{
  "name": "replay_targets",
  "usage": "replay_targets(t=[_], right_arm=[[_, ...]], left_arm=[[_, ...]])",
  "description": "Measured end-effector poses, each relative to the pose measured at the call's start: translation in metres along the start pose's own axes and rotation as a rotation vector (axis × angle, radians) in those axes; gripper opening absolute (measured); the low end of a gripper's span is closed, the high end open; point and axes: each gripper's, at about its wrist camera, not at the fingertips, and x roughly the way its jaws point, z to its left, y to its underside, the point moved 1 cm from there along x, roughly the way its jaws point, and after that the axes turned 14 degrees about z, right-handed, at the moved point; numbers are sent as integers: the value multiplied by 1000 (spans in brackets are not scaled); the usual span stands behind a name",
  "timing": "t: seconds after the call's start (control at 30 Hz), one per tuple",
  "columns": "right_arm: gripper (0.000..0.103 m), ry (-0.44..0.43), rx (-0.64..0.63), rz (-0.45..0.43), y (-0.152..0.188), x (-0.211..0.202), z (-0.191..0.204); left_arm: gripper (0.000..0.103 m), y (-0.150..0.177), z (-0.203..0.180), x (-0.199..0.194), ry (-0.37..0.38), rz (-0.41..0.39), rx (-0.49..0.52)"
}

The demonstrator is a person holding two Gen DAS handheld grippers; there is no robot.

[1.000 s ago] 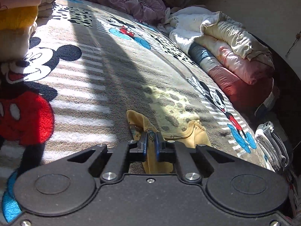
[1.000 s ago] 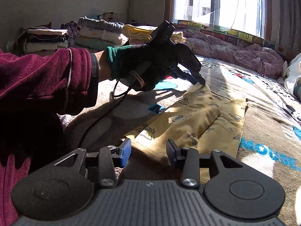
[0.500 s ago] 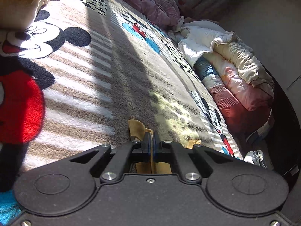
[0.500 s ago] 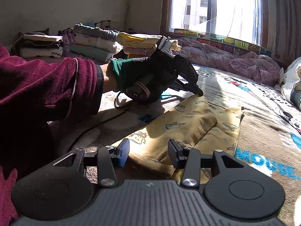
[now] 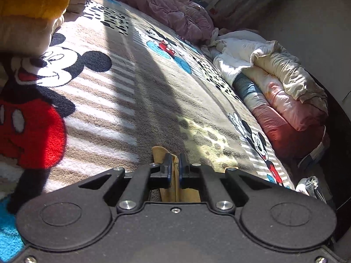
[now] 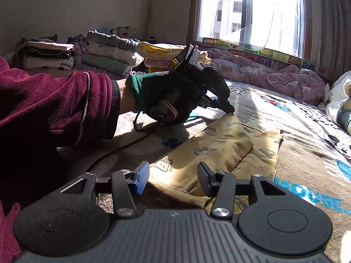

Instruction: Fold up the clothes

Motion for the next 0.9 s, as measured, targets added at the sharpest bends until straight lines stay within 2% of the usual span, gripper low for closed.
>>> replay_targets(t=[0.03,0.07,0.2,0.3,0.37,0.43,0.47,0.53,0.7,0.8,0.9], right_arm=[[56,-31,9,57,0,10,-1],[57,-40,-6,71,2,11,3],[57,-42,-76,39,4,-2,18],[57,-18,-94,20,4,-7,22],[61,-25,-90,38,5,1,21],[61,3,-107,102,6,12,23],[61,13,-121,98,6,11,25],[61,10,-134,104,5,2,28],[59,-2,-89,71,10,-31,16],[58,-8,15,41,13,-47,-5],[58,-18,195,13,21,-59,-39]], left_arm=[[1,4,-6,-6,-22,-5,23],[1,11,-12,-12,-30,-4,54],[4,40,-42,-35,-55,21,203],[4,71,-66,-36,-49,92,321],[4,93,-80,-32,-53,147,391],[8,115,-89,-15,-111,219,448],[10,124,-93,-8,-143,238,472],[10,131,-98,-12,-170,219,474],[14,151,-111,-56,-204,131,457],[14,171,-111,-57,-249,151,478],[18,191,-112,-54,-293,181,510]])
